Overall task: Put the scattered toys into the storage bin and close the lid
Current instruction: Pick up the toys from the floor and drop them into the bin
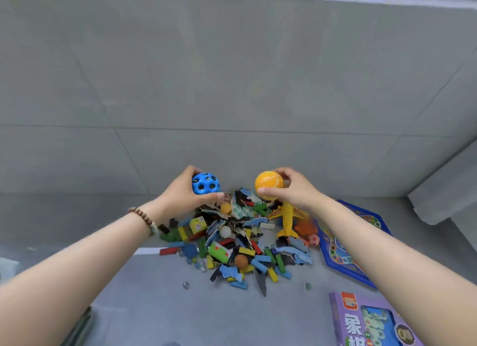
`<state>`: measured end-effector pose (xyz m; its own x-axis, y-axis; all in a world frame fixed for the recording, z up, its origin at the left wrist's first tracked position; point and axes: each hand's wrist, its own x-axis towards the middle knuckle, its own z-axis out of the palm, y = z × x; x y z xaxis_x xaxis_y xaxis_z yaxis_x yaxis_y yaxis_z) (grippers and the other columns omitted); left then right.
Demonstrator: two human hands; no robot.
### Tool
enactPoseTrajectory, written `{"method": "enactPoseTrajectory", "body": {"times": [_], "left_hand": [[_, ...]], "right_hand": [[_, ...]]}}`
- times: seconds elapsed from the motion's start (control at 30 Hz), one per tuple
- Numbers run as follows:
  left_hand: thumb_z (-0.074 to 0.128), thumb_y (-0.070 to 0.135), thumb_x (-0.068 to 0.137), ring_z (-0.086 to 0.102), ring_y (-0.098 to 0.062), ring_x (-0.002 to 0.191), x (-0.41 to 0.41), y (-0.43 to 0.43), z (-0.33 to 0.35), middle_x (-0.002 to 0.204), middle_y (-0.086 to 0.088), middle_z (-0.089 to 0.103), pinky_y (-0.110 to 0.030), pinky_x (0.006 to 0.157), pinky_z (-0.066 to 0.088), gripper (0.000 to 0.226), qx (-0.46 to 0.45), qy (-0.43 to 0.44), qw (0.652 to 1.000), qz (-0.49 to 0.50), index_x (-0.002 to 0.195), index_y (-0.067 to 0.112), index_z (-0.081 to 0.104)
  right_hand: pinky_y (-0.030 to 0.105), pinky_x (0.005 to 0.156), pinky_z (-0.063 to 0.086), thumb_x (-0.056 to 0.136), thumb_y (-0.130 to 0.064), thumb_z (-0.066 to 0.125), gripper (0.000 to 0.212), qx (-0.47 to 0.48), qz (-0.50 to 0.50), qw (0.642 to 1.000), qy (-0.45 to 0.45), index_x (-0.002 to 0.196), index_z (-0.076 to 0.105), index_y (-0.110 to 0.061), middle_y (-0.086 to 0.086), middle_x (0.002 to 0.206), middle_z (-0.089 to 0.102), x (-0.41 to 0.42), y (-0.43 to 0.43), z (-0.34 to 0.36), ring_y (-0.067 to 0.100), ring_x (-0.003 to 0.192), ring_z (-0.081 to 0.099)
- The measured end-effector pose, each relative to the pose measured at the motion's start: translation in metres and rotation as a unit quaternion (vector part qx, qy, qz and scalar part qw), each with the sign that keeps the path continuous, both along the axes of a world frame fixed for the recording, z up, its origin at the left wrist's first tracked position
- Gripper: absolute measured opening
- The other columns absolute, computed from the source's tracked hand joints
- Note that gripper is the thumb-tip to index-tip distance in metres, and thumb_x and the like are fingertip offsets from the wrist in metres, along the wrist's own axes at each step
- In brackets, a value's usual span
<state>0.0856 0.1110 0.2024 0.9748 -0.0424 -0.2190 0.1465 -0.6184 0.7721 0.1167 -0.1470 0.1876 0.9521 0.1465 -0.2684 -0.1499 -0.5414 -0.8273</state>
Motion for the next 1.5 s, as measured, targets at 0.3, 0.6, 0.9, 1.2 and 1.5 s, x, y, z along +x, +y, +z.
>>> {"method": "enactPoseTrajectory", "body": {"times": [0.3, 0.6, 0.9, 1.2, 1.5], "left_hand": [[0.079, 0.043, 0.07, 0.063, -0.012, 0.08, -0.18, 0.221, 0.096, 0.092, 0.008, 0.064, -0.021, 0.071, 0.05, 0.048, 0.017, -0.059, 0.98, 0.188, 0.101, 0.022, 0.049], [0.075, 0.035, 0.077, 0.058, -0.006, 0.087, -0.368, 0.36, 0.032, 0.107, 0.005, 0.06, -0.015, 0.068, 0.043, 0.044, 0.003, -0.003, 0.917, 0.398, 0.113, 0.024, 0.052], [0.061, 0.034, 0.089, 0.05, -0.021, 0.123, -0.37, 0.384, -0.06, 0.139, -0.004, 0.047, -0.029, 0.1, 0.041, 0.052, -0.016, 0.054, 0.899, 0.433, 0.135, 0.017, 0.043], [0.052, 0.055, 0.088, 0.046, -0.017, 0.127, -0.298, 0.368, -0.087, 0.142, 0.0, 0.047, -0.038, 0.111, 0.031, 0.057, -0.07, 0.045, 0.911, 0.404, 0.135, 0.023, 0.043], [0.024, 0.051, 0.098, 0.004, -0.018, 0.147, -0.211, 0.358, -0.066, 0.16, 0.007, -0.002, -0.037, 0.117, 0.011, 0.057, 0.055, -0.015, 0.962, 0.267, 0.15, 0.037, 0.005]], "right_hand": [[0.031, 0.091, 0.05, 0.064, -0.047, 0.082, 0.065, 0.029, 0.23, 0.972, -0.038, 0.116, 0.051, -0.024, 0.0, 0.114, 0.06, -0.08, 0.251, 0.099, 0.014, 0.103, 0.059], [0.026, 0.084, 0.05, 0.068, -0.048, 0.078, 0.058, -0.034, 0.435, 0.899, -0.034, 0.114, 0.051, -0.027, -0.01, 0.1, 0.058, -0.201, 0.457, 0.061, 0.013, 0.096, 0.06], [0.03, 0.103, 0.038, 0.084, -0.044, 0.065, 0.049, -0.143, 0.409, 0.892, -0.126, 0.127, 0.051, -0.026, -0.006, 0.134, 0.051, -0.193, 0.489, -0.02, 0.015, 0.126, 0.047], [0.028, 0.104, 0.034, 0.081, -0.048, 0.067, 0.024, -0.089, 0.349, 0.93, -0.071, 0.1, 0.069, -0.034, -0.007, 0.132, 0.053, -0.136, 0.472, -0.041, 0.011, 0.127, 0.044], [0.013, 0.072, 0.044, 0.083, -0.027, 0.071, 0.028, 0.124, 0.205, 0.97, 0.029, 0.109, 0.063, -0.019, 0.001, 0.098, 0.069, -0.12, 0.471, -0.054, 0.011, 0.097, 0.062]]}}
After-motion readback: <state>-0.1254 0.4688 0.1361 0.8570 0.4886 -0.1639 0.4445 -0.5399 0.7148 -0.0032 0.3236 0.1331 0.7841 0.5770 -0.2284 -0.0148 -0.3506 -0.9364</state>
